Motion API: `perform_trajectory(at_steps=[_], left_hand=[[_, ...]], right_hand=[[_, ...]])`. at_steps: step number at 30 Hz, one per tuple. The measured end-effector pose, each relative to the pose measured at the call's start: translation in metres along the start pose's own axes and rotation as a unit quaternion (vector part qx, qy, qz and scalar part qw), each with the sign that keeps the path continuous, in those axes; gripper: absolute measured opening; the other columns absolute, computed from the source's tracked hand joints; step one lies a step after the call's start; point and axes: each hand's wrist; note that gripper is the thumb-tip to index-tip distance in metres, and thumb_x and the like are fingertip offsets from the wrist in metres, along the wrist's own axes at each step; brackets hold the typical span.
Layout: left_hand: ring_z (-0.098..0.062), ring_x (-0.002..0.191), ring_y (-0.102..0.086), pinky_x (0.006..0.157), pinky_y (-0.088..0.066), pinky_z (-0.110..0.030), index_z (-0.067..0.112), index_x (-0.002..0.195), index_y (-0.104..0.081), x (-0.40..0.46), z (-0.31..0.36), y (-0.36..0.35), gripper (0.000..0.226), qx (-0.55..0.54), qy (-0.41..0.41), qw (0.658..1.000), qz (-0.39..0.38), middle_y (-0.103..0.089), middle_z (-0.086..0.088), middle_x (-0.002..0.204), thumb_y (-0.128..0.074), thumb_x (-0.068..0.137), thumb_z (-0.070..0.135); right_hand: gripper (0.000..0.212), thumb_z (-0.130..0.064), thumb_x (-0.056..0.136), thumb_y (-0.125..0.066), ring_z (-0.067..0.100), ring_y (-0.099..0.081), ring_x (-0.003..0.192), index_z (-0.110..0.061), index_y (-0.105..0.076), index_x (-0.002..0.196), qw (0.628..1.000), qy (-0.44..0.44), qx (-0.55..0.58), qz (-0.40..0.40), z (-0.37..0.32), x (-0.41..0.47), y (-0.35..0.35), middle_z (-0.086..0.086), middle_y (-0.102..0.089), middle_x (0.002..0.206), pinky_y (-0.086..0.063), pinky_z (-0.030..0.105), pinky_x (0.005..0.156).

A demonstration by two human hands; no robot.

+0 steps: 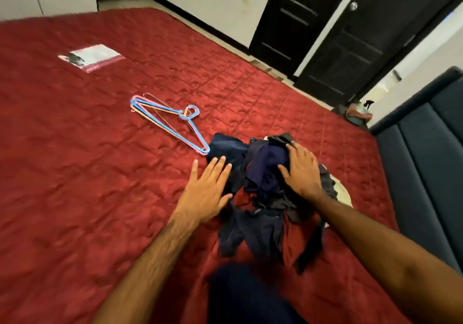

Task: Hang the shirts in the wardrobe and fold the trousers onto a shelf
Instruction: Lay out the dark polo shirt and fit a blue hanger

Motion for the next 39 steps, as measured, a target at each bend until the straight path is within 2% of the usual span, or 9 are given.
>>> perform_trajectory(at_steps=[4,9,14,19,25,29,31,35,39], left_hand=[[-0.023,0.154,-0.013,0.119,-0.018,-0.06,0.021,0.16,-0.017,0.06,0.07,-0.087,0.074,-0.067,0.025,0.997,-0.016,-0.01,-0.004,0.168,-0.042,0.098,0.055],[-0.017,0.154,-0.01,0.122,-0.019,-0.054,0.026,0.157,-0.024,0.044,0.144,-0.123,0.071,-0.135,0.084,0.987,-0.025,-0.013,0.002,0.167,-0.028,0.096,0.062],[-0.018,0.148,-0.028,0.116,-0.03,-0.05,0.026,0.146,-0.043,0.024,0.164,-0.08,0.074,-0.178,0.124,0.976,-0.035,-0.032,0.001,0.16,-0.031,0.087,0.069],[-0.011,0.136,-0.041,0.117,-0.031,-0.037,0.01,0.145,-0.042,0.031,0.191,0.003,0.071,-0.307,0.094,0.946,0.05,-0.045,0.0,0.146,-0.054,0.089,0.053],[-0.001,0.135,-0.042,0.114,-0.034,-0.023,0.013,0.143,-0.04,0.066,0.246,0.054,0.069,-0.378,0.053,0.912,0.15,-0.046,0.008,0.145,-0.07,0.085,0.036],[-0.027,0.096,-0.067,0.074,-0.045,-0.029,0.003,0.101,-0.067,0.086,0.266,0.067,0.02,-0.243,0.071,0.95,0.181,-0.07,-0.009,0.101,-0.064,0.088,0.019],[-0.026,0.088,-0.071,0.069,-0.049,-0.038,0.014,0.092,-0.069,0.09,0.267,0.076,0.012,-0.186,0.106,0.957,0.194,-0.075,-0.005,0.089,-0.057,0.089,0.015],[-0.017,0.08,-0.068,0.065,-0.048,-0.034,0.024,0.082,-0.064,0.085,0.248,0.084,0.017,-0.039,0.217,0.962,0.158,-0.074,0.005,0.081,-0.053,0.094,0.028],[-0.011,0.073,-0.072,0.062,-0.049,-0.03,0.018,0.094,-0.068,0.093,0.266,0.107,0.011,-0.386,0.167,0.888,0.186,-0.075,0.003,0.093,-0.058,0.099,0.023]], right_hand=[[0.05,-0.046,0.093,-0.06,0.033,-0.045,0.116,-0.014,-0.05,0.13,0.973,-0.133,0.135,0.134,0.069,0.017,-0.062,0.013,-0.051,0.124,-0.039,0.048,0.093],[0.031,-0.028,0.101,-0.052,0.031,-0.056,0.082,-0.005,-0.066,0.086,0.922,-0.059,0.35,0.153,0.116,0.015,-0.092,0.013,-0.055,0.081,-0.031,0.031,0.07],[0.034,-0.032,0.101,-0.052,0.023,-0.065,0.093,-0.004,-0.07,0.104,0.796,-0.087,0.58,0.147,0.117,-0.005,-0.049,0.011,-0.072,0.099,-0.049,0.044,0.085],[0.025,-0.022,0.101,-0.053,-0.005,-0.045,0.066,-0.019,-0.059,0.077,0.714,0.05,0.671,0.194,0.106,-0.026,0.049,-0.01,-0.052,0.072,-0.039,0.025,0.066],[0.028,-0.024,0.101,-0.05,0.003,-0.043,0.068,-0.02,-0.055,0.074,0.6,0.15,0.753,0.225,0.119,-0.052,0.136,-0.01,-0.051,0.068,-0.038,0.025,0.062],[0.057,-0.046,0.098,-0.053,0.024,-0.053,0.078,0.01,-0.06,0.088,0.598,0.202,0.74,0.233,0.136,-0.049,0.18,0.036,-0.06,0.09,-0.046,0.055,0.071],[0.062,-0.051,0.094,-0.057,0.027,-0.054,0.08,0.011,-0.061,0.09,0.573,0.178,0.759,0.253,0.158,-0.044,0.191,0.04,-0.059,0.092,-0.046,0.057,0.072],[0.036,-0.042,0.093,-0.062,0.016,-0.047,0.071,-0.015,-0.065,0.068,0.499,0.111,0.803,0.306,0.205,-0.057,0.229,0.004,-0.055,0.07,-0.039,0.033,0.065],[0.031,-0.021,0.1,-0.052,0.008,-0.058,0.08,-0.023,-0.07,0.075,0.455,0.106,0.824,0.322,0.23,-0.045,0.289,-0.015,-0.065,0.072,-0.047,0.023,0.077]])
Point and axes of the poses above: each hand's wrist, its own x-axis towards the middle knuckle, its own y-axis out of the back of the hand, z = x × y
